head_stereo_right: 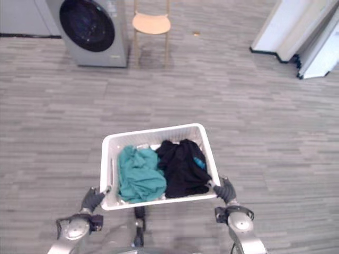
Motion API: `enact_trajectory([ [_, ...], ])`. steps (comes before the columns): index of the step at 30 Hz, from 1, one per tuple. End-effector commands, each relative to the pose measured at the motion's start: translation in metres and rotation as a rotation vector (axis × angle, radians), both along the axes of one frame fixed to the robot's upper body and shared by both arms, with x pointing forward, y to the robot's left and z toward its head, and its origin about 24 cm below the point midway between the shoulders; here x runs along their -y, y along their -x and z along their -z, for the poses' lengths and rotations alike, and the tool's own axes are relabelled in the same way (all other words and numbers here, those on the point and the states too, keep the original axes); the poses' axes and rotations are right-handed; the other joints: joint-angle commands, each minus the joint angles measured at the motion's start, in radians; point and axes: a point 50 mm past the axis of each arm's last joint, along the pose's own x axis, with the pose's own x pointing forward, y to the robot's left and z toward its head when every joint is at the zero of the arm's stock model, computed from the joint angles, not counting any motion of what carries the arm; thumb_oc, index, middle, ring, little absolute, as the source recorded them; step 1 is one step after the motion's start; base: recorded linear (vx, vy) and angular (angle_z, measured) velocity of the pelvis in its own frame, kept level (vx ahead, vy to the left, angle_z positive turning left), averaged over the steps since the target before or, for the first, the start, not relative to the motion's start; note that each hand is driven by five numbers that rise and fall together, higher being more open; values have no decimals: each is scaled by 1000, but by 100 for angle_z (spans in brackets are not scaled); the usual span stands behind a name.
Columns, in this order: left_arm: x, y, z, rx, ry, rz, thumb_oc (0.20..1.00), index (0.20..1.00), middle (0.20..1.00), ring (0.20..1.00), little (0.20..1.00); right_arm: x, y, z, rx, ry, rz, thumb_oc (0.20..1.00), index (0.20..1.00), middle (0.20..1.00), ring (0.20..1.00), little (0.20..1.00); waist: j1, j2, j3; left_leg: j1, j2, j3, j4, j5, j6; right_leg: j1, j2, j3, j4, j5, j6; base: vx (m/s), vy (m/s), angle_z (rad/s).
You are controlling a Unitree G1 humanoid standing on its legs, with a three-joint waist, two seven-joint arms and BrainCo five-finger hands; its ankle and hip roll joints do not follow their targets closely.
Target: Grab the laundry basket,head to the washer,open it,put in the laundry and shut it.
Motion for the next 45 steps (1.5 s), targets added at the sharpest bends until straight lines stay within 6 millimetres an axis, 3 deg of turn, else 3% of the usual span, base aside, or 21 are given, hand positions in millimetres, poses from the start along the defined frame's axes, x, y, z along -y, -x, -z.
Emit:
enact_trajectory([
  [1, 6, -27, -40, 255, 91, 12, 200, 200, 200, 200, 200, -21, -34, -39, 237, -83, -132, 200, 200, 200, 200, 200, 7, 39, -20, 112, 75, 51, -25, -96, -95, -52, 4, -77, -365, 207, 36, 296, 40, -1],
  [3, 4, -26, -41, 257, 94, -5, 200, 200, 200, 200, 200, -22, -35, -39, 238, -85, -133, 200, 200, 200, 200, 200, 0, 49, -15, 146, 77, 50, -29, -117, -97, -94, 3, -105, -434, 193, 21, 578, 6, 29],
  [4, 0, -24, -41, 260, 98, -29, 200, 200, 200, 200, 200, -23, -37, -38, 235, -100, -125, 200, 200, 200, 200, 200, -16, 49, -5, 221, 62, 39, -32, -169, -106, -148, 15, -126, -652, 238, 29, 808, -54, 39],
  [6, -3, -26, -44, 276, 88, -44, 200, 200, 200, 200, 200, -23, -37, -39, 239, -109, -122, 200, 200, 200, 200, 200, -25, 52, 4, 263, 63, 29, -32, -197, -120, -194, 6, -151, -760, 274, 49, 638, -82, 20],
  [12, 2, -26, -41, 282, 93, -40, 200, 200, 200, 200, 200, -18, -25, -34, 215, -101, -110, 200, 200, 200, 200, 200, -63, 48, -23, 396, 41, -48, 9, -315, -133, -194, -17, -113, -781, 357, 52, 598, -149, 54],
  [14, 12, -31, -43, 292, 128, -15, 200, 200, 200, 200, 200, -9, -30, -40, 238, -74, -97, 200, 200, 200, 200, 200, -71, 67, -16, 264, 137, -63, 430, -152, -212, -106, 13, -104, -749, 343, -14, 767, -462, 68],
  [15, 12, -31, -43, 290, 130, -14, 200, 200, 200, 200, 200, -7, -31, -42, 248, -70, -90, 200, 200, 200, 200, 200, -69, 59, -14, 225, 154, -52, 508, -113, -215, -76, 20, -106, -762, 321, -36, 687, -434, 43],
  [17, 15, -32, -43, 285, 149, -2, 200, 200, 200, 200, 200, 0, -32, -45, 246, -40, -73, 200, 200, 200, 200, 200, -43, 36, -1, 112, 168, -16, 573, -144, -181, 9, 34, -92, -779, 259, -65, 568, -251, -18],
  [18, 16, -32, -43, 282, 147, 2, 200, 200, 200, 200, 200, 2, -33, -46, 253, -40, -65, 200, 200, 200, 200, 200, -37, 29, 1, 79, 158, -5, 539, -166, -170, 29, 35, -85, -786, 246, -63, 607, -95, -54],
  [19, 16, -30, -42, 272, 143, 6, 200, 200, 200, 200, 200, 4, -33, -47, 260, -43, -55, 200, 200, 200, 200, 200, -23, 21, -3, 4, 134, 24, 397, -205, -144, 76, 33, -77, -794, 214, -48, 597, -42, -52],
  [20, 17, -30, -41, 268, 145, 9, 200, 200, 200, 200, 200, 5, -32, -47, 256, -42, -52, 200, 200, 200, 200, 200, -16, 26, -2, -15, 128, 29, 310, -175, -147, 91, 41, -73, -790, 199, -45, 632, 12, -20],
  [22, 16, -27, -40, 259, 147, -4, 200, 200, 200, 200, 200, 5, -30, -43, 239, -36, -46, 200, 200, 200, 200, 200, 5, 46, 1, -38, 117, 15, 103, -49, -170, 140, 74, -55, -787, 164, -43, 657, 59, -55],
  [23, 15, -24, -39, 255, 146, -10, 200, 200, 200, 200, 200, 7, -28, -40, 231, -32, -36, 200, 200, 200, 200, 200, 25, 49, 7, -127, 134, 21, -32, -14, -184, 201, 91, -33, -765, 107, -42, 862, 79, -94],
  [27, 12, -20, -38, 245, 129, 5, 200, 200, 200, 200, 200, 4, -26, -39, 226, -41, -45, 200, 200, 200, 200, 200, 42, 51, -25, -133, 163, 74, -32, 24, -172, 277, 100, 7, -734, 40, -34, 637, 121, -79],
  [30, 13, -20, -36, 234, 118, 16, 200, 200, 200, 200, 200, -1, -25, -36, 218, -55, -53, 200, 200, 200, 200, 200, 53, 35, -46, -113, 149, 86, -11, 54, -154, 298, 74, 26, -672, 38, -14, 511, 149, 0],
  [32, 11, -27, -40, 248, 86, 34, 200, 200, 200, 200, 200, -9, -28, -34, 216, -64, -78, 200, 200, 200, 200, 200, 52, 8, -46, -80, 117, 100, 29, 3, -117, 209, 28, 32, -440, 172, 54, 444, 180, -48],
  [34, 6, -30, -42, 260, 65, 30, 200, 200, 200, 200, 200, -15, -31, -37, 230, -64, -111, 200, 200, 200, 200, 200, 42, 11, -40, -16, 101, 108, 22, -37, -95, 98, -14, 15, -317, 267, 78, 399, 162, 1],
  [35, 6, -32, -44, 272, 62, 28, 200, 200, 200, 200, 200, -17, -34, -39, 232, -54, -130, 200, 200, 200, 200, 200, 30, 29, -29, 47, 94, 103, 6, -66, -87, 11, -16, -16, -315, 249, 55, 327, 120, 9],
  [39, 4, -32, -45, 272, 62, 22, 200, 200, 200, 200, 200, -17, -37, -40, 233, -48, -136, 200, 200, 200, 200, 200, 16, 50, -13, 106, 92, 89, -8, -91, -87, -36, 0, -56, -376, 181, 29, 280, 33, 45],
  [40, 3, -32, -44, 269, 65, 13, 200, 200, 200, 200, 200, -16, -38, -39, 230, -51, -129, 200, 200, 200, 200, 200, 5, 57, 0, 140, 87, 67, -16, -107, -95, -73, 22, -64, -481, 161, 11, 305, -74, 55],
  [45, 3, -30, -39, 257, 60, 1, 200, 200, 200, 200, 200, -10, -32, -38, 224, -52, -103, 200, 200, 200, 200, 200, -12, 40, 10, 183, 65, 11, 14, -162, -104, -78, 40, -3, -664, 223, 17, 258, -122, 59],
])
